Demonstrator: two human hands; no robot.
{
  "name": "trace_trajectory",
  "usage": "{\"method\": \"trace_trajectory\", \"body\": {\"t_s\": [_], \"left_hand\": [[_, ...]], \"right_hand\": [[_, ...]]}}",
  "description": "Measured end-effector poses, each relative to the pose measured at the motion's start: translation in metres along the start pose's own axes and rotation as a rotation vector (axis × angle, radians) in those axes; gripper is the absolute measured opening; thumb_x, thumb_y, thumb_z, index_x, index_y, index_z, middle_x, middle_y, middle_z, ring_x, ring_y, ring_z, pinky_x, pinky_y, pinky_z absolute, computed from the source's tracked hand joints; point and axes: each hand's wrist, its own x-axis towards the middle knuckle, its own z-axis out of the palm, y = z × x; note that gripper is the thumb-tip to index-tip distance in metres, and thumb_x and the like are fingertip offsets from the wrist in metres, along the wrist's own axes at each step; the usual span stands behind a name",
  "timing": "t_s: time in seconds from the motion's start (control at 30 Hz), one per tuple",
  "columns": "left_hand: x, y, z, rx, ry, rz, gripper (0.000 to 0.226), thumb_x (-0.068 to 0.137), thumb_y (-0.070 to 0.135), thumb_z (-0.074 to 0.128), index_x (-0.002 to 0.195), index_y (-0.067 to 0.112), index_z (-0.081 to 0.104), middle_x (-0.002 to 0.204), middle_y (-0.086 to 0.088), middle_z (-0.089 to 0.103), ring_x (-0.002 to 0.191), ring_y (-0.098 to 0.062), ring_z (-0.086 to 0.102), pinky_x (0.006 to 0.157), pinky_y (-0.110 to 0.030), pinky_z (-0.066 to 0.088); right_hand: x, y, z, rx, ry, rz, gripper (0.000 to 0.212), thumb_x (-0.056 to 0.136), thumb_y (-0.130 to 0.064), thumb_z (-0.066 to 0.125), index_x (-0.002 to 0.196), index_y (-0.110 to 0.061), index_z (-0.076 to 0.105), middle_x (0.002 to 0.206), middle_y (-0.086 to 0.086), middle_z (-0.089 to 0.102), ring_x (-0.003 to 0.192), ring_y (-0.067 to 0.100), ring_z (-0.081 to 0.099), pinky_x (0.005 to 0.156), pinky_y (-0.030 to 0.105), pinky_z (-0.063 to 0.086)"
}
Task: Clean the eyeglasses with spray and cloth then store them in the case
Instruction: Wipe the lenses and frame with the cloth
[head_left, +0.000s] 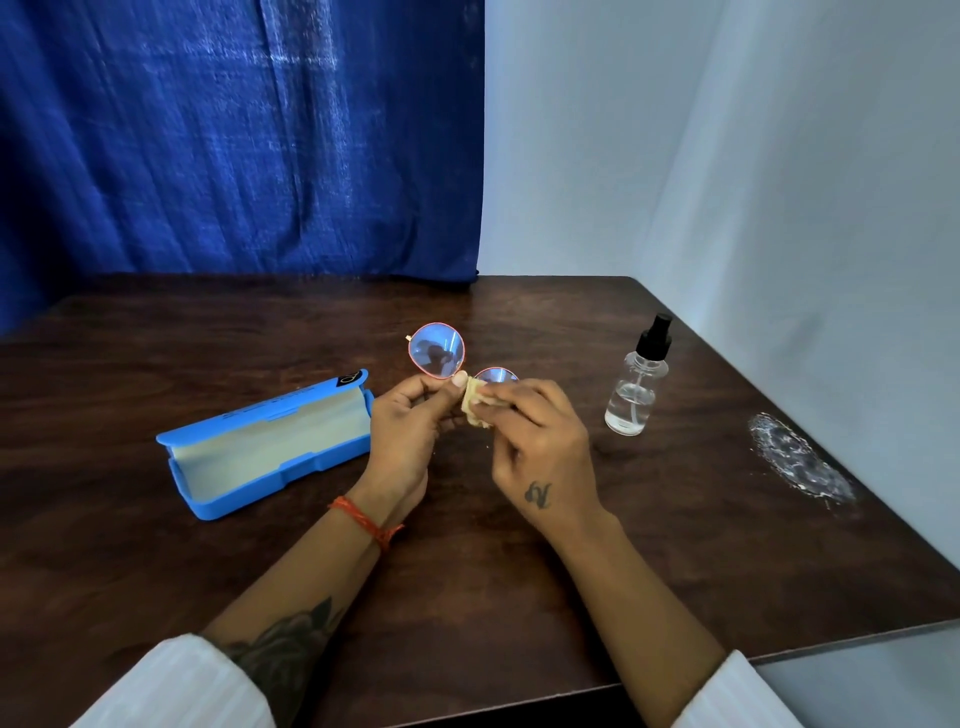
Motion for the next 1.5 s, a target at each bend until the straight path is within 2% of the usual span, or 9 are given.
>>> {"method": "trace_trajectory", "body": {"t_s": [0.17, 0.3, 0.47, 0.7, 0.83, 0.97, 1.13, 1.3, 1.5], "left_hand": [[0.0, -0.001, 0.001, -0.027, 0.025, -0.015, 0.013, 0.083, 0.009, 0.063, 0.071, 0.009, 0.064, 0.057, 0.004, 0.064, 0.061, -0.006, 0.063, 0.065, -0.021, 0.056], [0.001, 0.0, 0.001, -0.043, 0.019, -0.03, 0.008, 0.083, 0.01, 0.063, 0.076, 0.009, 0.067, 0.064, 0.002, 0.066, 0.064, -0.006, 0.064, 0.065, -0.021, 0.056], [0.001, -0.003, -0.001, -0.029, 0.0, -0.015, 0.015, 0.083, 0.011, 0.063, 0.07, 0.016, 0.068, 0.065, 0.005, 0.068, 0.068, -0.008, 0.063, 0.066, -0.024, 0.054], [0.001, -0.002, 0.001, -0.063, 0.009, -0.028, 0.012, 0.084, 0.008, 0.062, 0.072, 0.009, 0.063, 0.056, 0.006, 0.064, 0.06, -0.005, 0.062, 0.064, -0.02, 0.055], [0.001, -0.001, 0.002, -0.073, 0.015, -0.03, 0.011, 0.084, 0.006, 0.062, 0.072, 0.008, 0.064, 0.057, 0.005, 0.064, 0.059, -0.005, 0.062, 0.063, -0.019, 0.054], [0.001, -0.001, 0.002, -0.086, 0.009, -0.047, 0.01, 0.084, 0.007, 0.062, 0.075, 0.009, 0.065, 0.061, 0.004, 0.066, 0.061, -0.005, 0.063, 0.065, -0.02, 0.055], [0.001, -0.003, 0.0, -0.083, 0.009, -0.037, 0.014, 0.085, 0.008, 0.061, 0.073, 0.013, 0.065, 0.067, 0.004, 0.067, 0.066, -0.007, 0.062, 0.063, -0.021, 0.053], [0.0, -0.001, 0.003, -0.093, 0.011, -0.041, 0.014, 0.084, 0.008, 0.062, 0.071, 0.01, 0.063, 0.06, 0.004, 0.065, 0.06, -0.005, 0.062, 0.065, -0.02, 0.056], [-0.002, 0.0, 0.004, -0.086, 0.002, -0.024, 0.012, 0.085, 0.008, 0.062, 0.073, 0.007, 0.062, 0.072, -0.008, 0.059, 0.061, -0.007, 0.06, 0.07, -0.022, 0.057]], "right_hand": [[0.003, 0.004, -0.006, 0.031, 0.087, 0.119, 0.026, 0.059, 0.009, 0.051, 0.067, -0.005, 0.072, 0.081, 0.003, 0.072, 0.076, 0.022, 0.062, 0.075, 0.019, 0.048], [0.005, 0.005, -0.006, -0.029, 0.129, 0.181, 0.03, 0.062, 0.014, 0.059, 0.082, -0.003, 0.073, 0.089, 0.007, 0.07, 0.082, 0.024, 0.063, 0.082, 0.017, 0.045], [0.004, -0.002, 0.002, -0.001, 0.033, 0.052, 0.032, 0.071, 0.014, 0.058, 0.094, -0.003, 0.072, 0.099, 0.011, 0.069, 0.091, 0.026, 0.06, 0.088, 0.027, 0.047], [0.003, 0.005, -0.003, 0.057, 0.106, 0.129, 0.021, 0.057, 0.014, 0.062, 0.062, -0.005, 0.07, 0.078, 0.004, 0.071, 0.072, 0.023, 0.063, 0.073, 0.021, 0.049], [0.005, 0.005, -0.003, -0.003, 0.159, 0.194, 0.024, 0.061, 0.012, 0.063, 0.076, -0.004, 0.073, 0.085, 0.007, 0.07, 0.079, 0.023, 0.064, 0.08, 0.016, 0.045], [0.004, 0.003, 0.003, -0.05, 0.124, 0.151, 0.022, 0.074, 0.008, 0.064, 0.093, -0.001, 0.072, 0.098, 0.012, 0.069, 0.09, 0.028, 0.062, 0.088, 0.021, 0.044], [0.001, -0.001, 0.007, -0.012, 0.006, 0.021, 0.021, 0.07, 0.009, 0.066, 0.087, -0.002, 0.073, 0.096, 0.012, 0.07, 0.086, 0.03, 0.062, 0.087, 0.024, 0.044], [0.001, 0.003, 0.0, 0.02, 0.091, 0.096, 0.017, 0.057, 0.01, 0.064, 0.065, -0.004, 0.068, 0.08, 0.007, 0.069, 0.074, 0.027, 0.062, 0.074, 0.022, 0.046], [0.005, 0.005, 0.0, -0.052, 0.168, 0.183, 0.021, 0.07, 0.005, 0.063, 0.088, -0.003, 0.07, 0.093, 0.01, 0.068, 0.085, 0.027, 0.06, 0.081, 0.022, 0.043]]}}
